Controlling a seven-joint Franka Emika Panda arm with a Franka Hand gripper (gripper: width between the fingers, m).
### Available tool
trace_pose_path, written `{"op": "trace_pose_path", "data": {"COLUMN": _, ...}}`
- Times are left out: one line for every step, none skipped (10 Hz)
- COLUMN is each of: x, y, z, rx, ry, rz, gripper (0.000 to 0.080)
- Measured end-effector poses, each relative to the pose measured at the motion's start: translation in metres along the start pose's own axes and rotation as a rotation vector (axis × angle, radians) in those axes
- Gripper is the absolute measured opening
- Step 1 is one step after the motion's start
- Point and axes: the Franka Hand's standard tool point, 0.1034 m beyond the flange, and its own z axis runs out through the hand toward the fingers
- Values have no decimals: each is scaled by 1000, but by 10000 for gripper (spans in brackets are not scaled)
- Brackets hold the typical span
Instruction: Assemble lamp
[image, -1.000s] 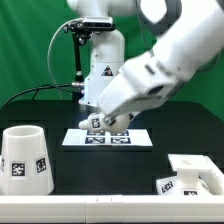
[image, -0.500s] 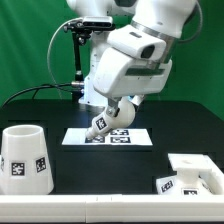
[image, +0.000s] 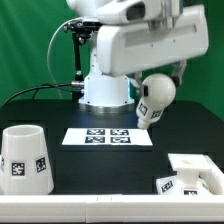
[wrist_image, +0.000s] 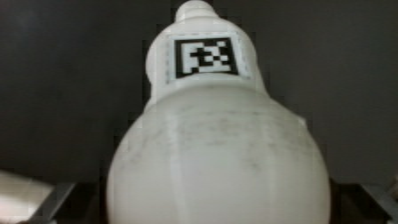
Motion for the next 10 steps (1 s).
{"op": "trace_pose_path", "data": {"x": 2, "y": 11, "z": -6, "rx": -28, "ry": 56, "rz": 9, "gripper": 567}}
{"op": "trace_pose_path", "data": {"x": 1, "y": 17, "z": -5, "rx": -57, "ry": 111, "rz": 2, "gripper": 567}}
{"op": "trace_pose_path", "data": {"x": -1, "y": 24, "z": -5, "rx": -86, "ry": 180, "rz": 6, "gripper": 567}}
{"op": "trace_pose_path", "data": {"x": -4, "y": 29, "z": -4, "rx": -109, "ry": 224, "rz": 6, "gripper": 567}}
{"op": "trace_pose_path", "data": {"x": -6, "y": 33, "z": -4, "rx": -129, "ry": 253, "rz": 4, "gripper": 567}}
{"op": "trace_pose_path", "data": {"x": 2, "y": 36, "z": -11, "rx": -150, "ry": 325, "rz": -5, "gripper": 567}}
{"op": "trace_pose_path", "data": {"x": 12, "y": 31, "z": -16, "rx": -154, "ry": 402, "rz": 13, "gripper": 567}}
{"op": "trace_pose_path", "data": {"x": 26, "y": 18, "z": -19, "rx": -125, "ry": 459, "rz": 56, "gripper": 567}}
{"op": "trace_pose_path", "data": {"x": 39, "y": 6, "z": -22, "rx": -97, "ry": 473, "rz": 91, "gripper": 567}}
{"op": "trace_pose_path", "data": {"x": 48, "y": -2, "z": -27, "rx": -85, "ry": 464, "rz": 106, "gripper": 567}}
